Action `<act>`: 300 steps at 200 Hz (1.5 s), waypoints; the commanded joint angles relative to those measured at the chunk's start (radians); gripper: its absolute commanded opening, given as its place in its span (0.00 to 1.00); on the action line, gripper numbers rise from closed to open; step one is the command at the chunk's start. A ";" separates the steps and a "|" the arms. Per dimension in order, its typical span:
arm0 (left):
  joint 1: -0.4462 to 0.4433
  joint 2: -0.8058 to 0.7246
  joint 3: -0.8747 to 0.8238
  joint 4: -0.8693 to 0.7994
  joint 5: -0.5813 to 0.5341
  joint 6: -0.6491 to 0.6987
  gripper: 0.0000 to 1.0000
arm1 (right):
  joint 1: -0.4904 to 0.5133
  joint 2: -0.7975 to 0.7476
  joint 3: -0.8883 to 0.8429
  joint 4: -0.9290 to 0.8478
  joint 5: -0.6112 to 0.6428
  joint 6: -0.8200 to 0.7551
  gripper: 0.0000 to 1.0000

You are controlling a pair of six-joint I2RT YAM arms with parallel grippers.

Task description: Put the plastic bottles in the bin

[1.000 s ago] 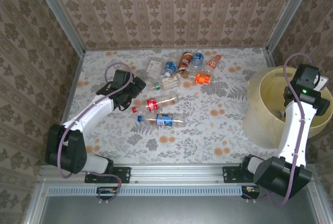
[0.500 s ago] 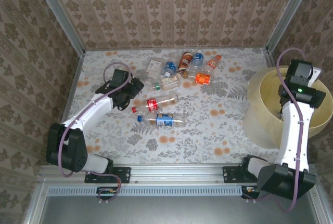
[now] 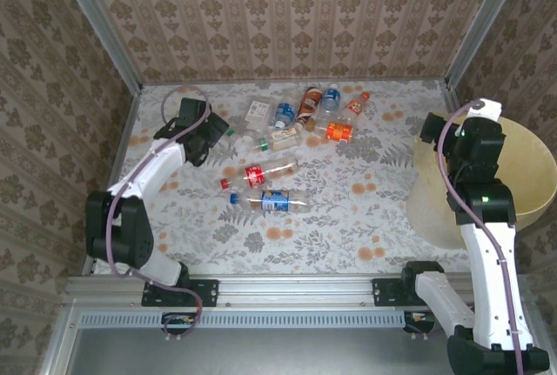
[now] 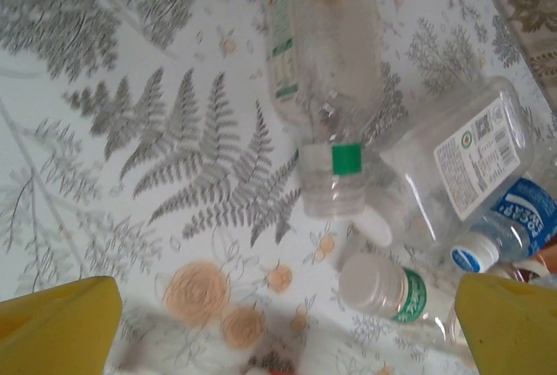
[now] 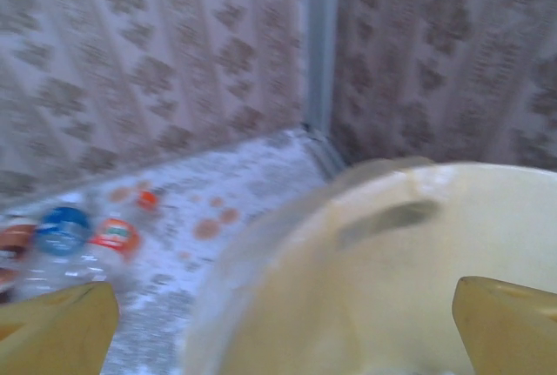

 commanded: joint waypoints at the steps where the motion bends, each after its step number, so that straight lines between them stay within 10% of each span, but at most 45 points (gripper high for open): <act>1: 0.020 0.099 0.118 -0.007 -0.078 0.104 1.00 | 0.025 -0.050 -0.072 0.196 -0.253 0.045 1.00; 48: 0.071 0.389 0.446 -0.126 -0.184 0.196 1.00 | 0.095 -0.116 -0.237 0.435 -0.586 0.141 1.00; 117: 0.089 0.753 0.870 -0.336 -0.177 0.169 1.00 | 0.292 -0.075 -0.217 0.351 -0.441 -0.004 1.00; 300: 0.121 0.784 0.675 -0.033 -0.001 0.147 0.64 | 0.388 -0.050 -0.173 0.219 -0.317 -0.141 1.00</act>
